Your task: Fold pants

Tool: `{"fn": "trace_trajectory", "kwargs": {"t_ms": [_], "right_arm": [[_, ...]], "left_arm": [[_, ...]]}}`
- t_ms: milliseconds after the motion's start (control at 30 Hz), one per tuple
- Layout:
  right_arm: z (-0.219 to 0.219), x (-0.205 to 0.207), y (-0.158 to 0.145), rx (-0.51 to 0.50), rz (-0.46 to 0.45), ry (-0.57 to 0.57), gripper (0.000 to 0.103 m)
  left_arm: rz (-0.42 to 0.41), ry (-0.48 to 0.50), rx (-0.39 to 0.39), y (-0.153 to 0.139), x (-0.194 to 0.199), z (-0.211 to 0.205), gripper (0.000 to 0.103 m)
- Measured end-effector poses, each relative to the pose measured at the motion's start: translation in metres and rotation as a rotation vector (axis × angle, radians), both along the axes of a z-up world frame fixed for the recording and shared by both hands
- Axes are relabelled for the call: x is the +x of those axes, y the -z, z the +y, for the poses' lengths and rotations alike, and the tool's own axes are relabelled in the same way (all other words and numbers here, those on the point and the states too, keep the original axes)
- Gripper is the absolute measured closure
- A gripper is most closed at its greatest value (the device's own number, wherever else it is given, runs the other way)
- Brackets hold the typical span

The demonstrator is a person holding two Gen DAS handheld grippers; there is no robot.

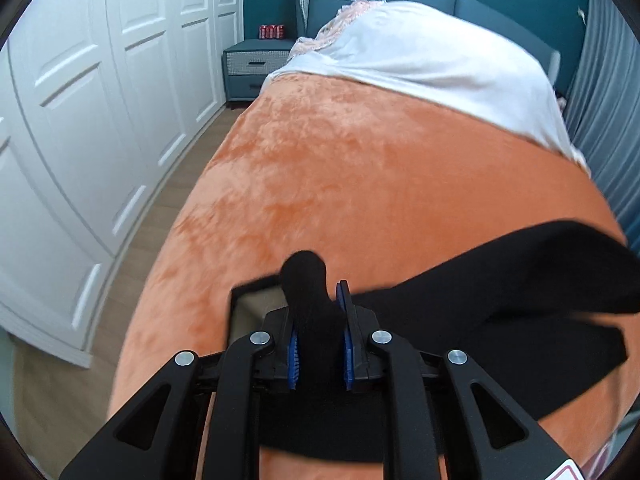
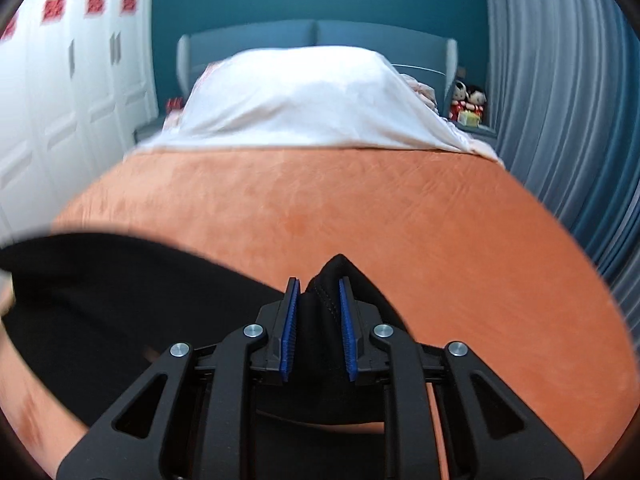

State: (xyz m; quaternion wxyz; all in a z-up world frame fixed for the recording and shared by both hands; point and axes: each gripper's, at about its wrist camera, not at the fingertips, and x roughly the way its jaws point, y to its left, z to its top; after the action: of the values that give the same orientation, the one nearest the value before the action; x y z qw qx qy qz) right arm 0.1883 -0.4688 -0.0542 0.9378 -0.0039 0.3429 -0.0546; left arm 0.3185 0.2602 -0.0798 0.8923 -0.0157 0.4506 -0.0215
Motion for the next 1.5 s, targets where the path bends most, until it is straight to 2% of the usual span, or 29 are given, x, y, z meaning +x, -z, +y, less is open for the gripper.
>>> {"fn": "trace_trajectory", "kwargs": {"t_ms": [133,200,267,300,367,400,433,467,500,533,600,667,700,867,900,933,1000,1033,1133,1167,1200,1233,1267,1300,1333,1367,1433,1500], "right_arm": [[-0.007,-0.047,0.051,-0.016,0.134,0.008,0.084],[-0.011,-0.062,0.08,0.018,0.203,0.018,0.082],[-0.014,-0.075,0.103,0.031,0.258,0.036,0.069],[-0.015,-0.084,0.112,0.023,0.284,0.065,0.064],[-0.019,-0.105,0.118,0.035,0.297,0.111,0.058],[-0.022,-0.114,0.117,0.047,0.289,0.132,0.047],[-0.026,-0.13,0.112,0.064,0.259,0.175,0.034],[-0.03,-0.14,0.107,0.071,0.236,0.205,0.029],[-0.034,-0.152,0.101,0.087,0.202,0.236,0.023],[-0.037,-0.158,0.096,0.105,0.176,0.258,0.023],[-0.044,-0.173,0.089,0.156,0.131,0.315,0.023],[-0.046,-0.167,0.086,0.214,0.115,0.325,0.023],[-0.048,-0.16,0.087,0.236,0.123,0.332,0.023],[-0.068,-0.115,0.108,0.428,0.187,0.348,0.023],[-0.069,-0.104,0.116,0.451,0.198,0.348,0.029],[-0.07,-0.089,0.125,0.461,0.242,0.326,0.054],[-0.061,-0.065,0.127,0.378,0.317,0.299,0.094],[-0.053,-0.059,0.109,0.309,0.273,0.275,0.094],[-0.028,-0.069,0.031,0.124,0.003,0.186,0.094],[-0.024,-0.072,0.021,0.061,-0.034,0.183,0.093],[-0.021,-0.073,0.021,-0.04,-0.056,0.187,0.087],[-0.025,-0.071,0.031,-0.094,-0.036,0.198,0.061],[-0.04,-0.063,0.063,-0.14,0.088,0.246,0.044],[-0.054,-0.059,0.093,-0.146,0.218,0.288,0.034],[-0.069,-0.063,0.126,-0.133,0.359,0.341,0.056],[-0.075,-0.076,0.136,-0.108,0.378,0.378,0.058],[-0.075,-0.108,0.13,0.018,0.266,0.399,0.057],[-0.067,-0.122,0.125,0.09,0.215,0.399,0.054]], "left_arm": [[0.103,-0.003,0.09,0.04,-0.046,0.015,0.088],[0.154,-0.006,0.1,0.065,-0.062,0.019,0.086],[0.175,-0.003,0.132,0.08,-0.07,0.014,0.082],[0.18,0.001,0.182,0.086,-0.076,0.009,0.08],[0.158,-0.011,0.252,0.083,-0.086,0.002,0.079],[0.131,-0.011,0.287,0.074,-0.095,-0.004,0.073],[0.111,-0.018,0.318,0.066,-0.102,-0.009,0.058],[0.084,-0.023,0.365,0.057,-0.107,-0.015,0.05],[0.022,-0.028,0.407,0.042,-0.119,-0.022,0.041],[-0.031,-0.035,0.445,0.029,-0.128,-0.032,0.032],[-0.108,-0.043,0.484,0.004,-0.142,-0.054,0.027],[-0.155,-0.03,0.49,-0.013,-0.149,-0.079,0.017],[-0.181,-0.024,0.486,-0.02,-0.153,-0.1,0.016],[-0.184,0.075,0.436,-0.02,-0.158,-0.184,0.016],[-0.179,0.099,0.428,-0.017,-0.16,-0.202,0.016],[-0.175,0.118,0.419,-0.016,-0.163,-0.217,0.016],[-0.165,0.145,0.419,-0.009,-0.169,-0.249,0.016],[-0.162,0.151,0.417,-0.005,-0.17,-0.26,0.016],[-0.155,0.157,0.404,-0.003,-0.176,-0.288,0.016],[-0.154,0.163,0.401,-0.002,-0.178,-0.295,0.016],[-0.149,0.17,0.391,0.0,-0.18,-0.304,0.016],[-0.143,0.177,0.384,0.001,-0.18,-0.309,0.016],[-0.135,0.183,0.385,0.004,-0.181,-0.319,0.016],[-0.131,0.18,0.391,0.006,-0.18,-0.324,0.016],[-0.128,0.177,0.404,0.007,-0.182,-0.333,0.016],[-0.131,0.175,0.409,0.007,-0.184,-0.335,0.016],[-0.132,0.173,0.395,0.006,-0.186,-0.335,0.016],[-0.117,0.153,0.396,0.007,-0.186,-0.332,0.016]]}}
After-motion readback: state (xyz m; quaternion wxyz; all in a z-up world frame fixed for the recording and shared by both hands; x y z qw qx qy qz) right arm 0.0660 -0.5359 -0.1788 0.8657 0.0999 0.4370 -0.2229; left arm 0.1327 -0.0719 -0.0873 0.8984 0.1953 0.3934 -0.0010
